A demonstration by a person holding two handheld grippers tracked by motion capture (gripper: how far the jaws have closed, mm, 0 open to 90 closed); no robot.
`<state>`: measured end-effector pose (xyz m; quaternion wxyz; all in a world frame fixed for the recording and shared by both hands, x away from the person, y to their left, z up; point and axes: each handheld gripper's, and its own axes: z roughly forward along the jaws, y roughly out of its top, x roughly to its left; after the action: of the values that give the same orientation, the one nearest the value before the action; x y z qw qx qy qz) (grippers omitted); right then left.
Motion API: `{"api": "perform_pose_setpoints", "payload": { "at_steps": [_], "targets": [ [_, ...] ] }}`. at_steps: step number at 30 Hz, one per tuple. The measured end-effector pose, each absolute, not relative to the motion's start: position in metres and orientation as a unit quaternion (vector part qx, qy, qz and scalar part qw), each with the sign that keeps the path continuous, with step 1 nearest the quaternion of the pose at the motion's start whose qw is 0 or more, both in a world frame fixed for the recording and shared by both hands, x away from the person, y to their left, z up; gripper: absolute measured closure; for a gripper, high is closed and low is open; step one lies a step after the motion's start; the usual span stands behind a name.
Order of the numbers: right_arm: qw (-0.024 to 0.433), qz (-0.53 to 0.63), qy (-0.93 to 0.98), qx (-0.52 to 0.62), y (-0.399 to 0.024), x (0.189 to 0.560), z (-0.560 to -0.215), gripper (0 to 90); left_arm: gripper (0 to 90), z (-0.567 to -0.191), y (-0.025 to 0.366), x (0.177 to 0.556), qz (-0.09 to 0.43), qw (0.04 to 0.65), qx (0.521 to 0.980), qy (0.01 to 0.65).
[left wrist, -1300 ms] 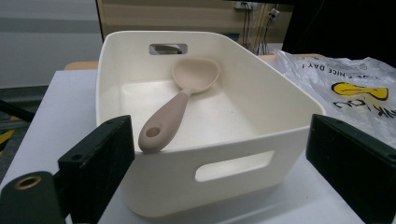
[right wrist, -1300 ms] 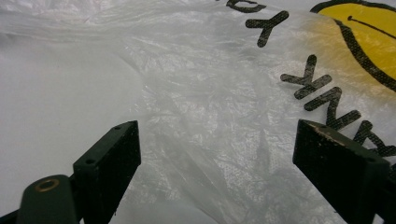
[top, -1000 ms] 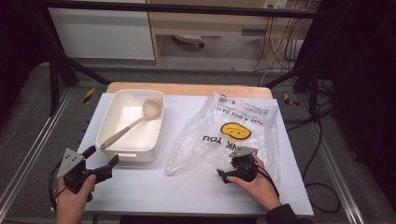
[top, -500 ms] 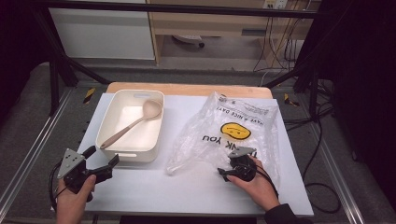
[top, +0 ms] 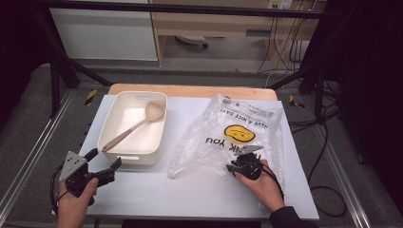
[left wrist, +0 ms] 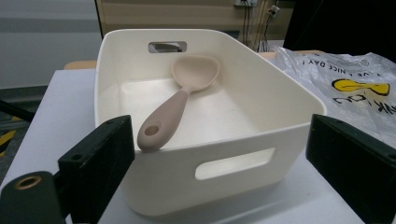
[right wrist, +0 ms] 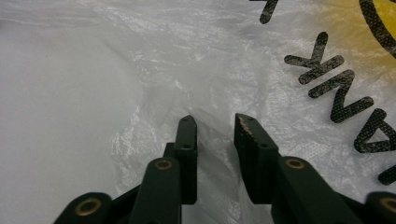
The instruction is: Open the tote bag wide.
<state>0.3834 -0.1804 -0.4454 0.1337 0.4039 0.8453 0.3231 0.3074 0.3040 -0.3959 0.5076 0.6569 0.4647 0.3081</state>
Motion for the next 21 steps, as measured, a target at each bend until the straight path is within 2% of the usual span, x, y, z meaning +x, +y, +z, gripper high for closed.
{"api": "perform_pose_setpoints", "payload": {
  "at_steps": [5,6,21],
  "targets": [
    [0.125,0.330,0.843,0.406,-0.180,0.387,-0.443,88.6,7.6,-0.396,0.304,0.307,0.309,0.507,0.657,0.465],
    [0.129,0.333,0.840,0.407,-0.181,0.387,-0.442,89.6,7.6,-0.396,0.304,0.307,0.309,0.507,0.657,0.465],
    [0.117,0.350,0.830,0.418,-0.182,0.403,-0.422,90.0,7.6,-0.397,0.305,0.308,0.309,0.505,0.656,0.467]
  ]
}}
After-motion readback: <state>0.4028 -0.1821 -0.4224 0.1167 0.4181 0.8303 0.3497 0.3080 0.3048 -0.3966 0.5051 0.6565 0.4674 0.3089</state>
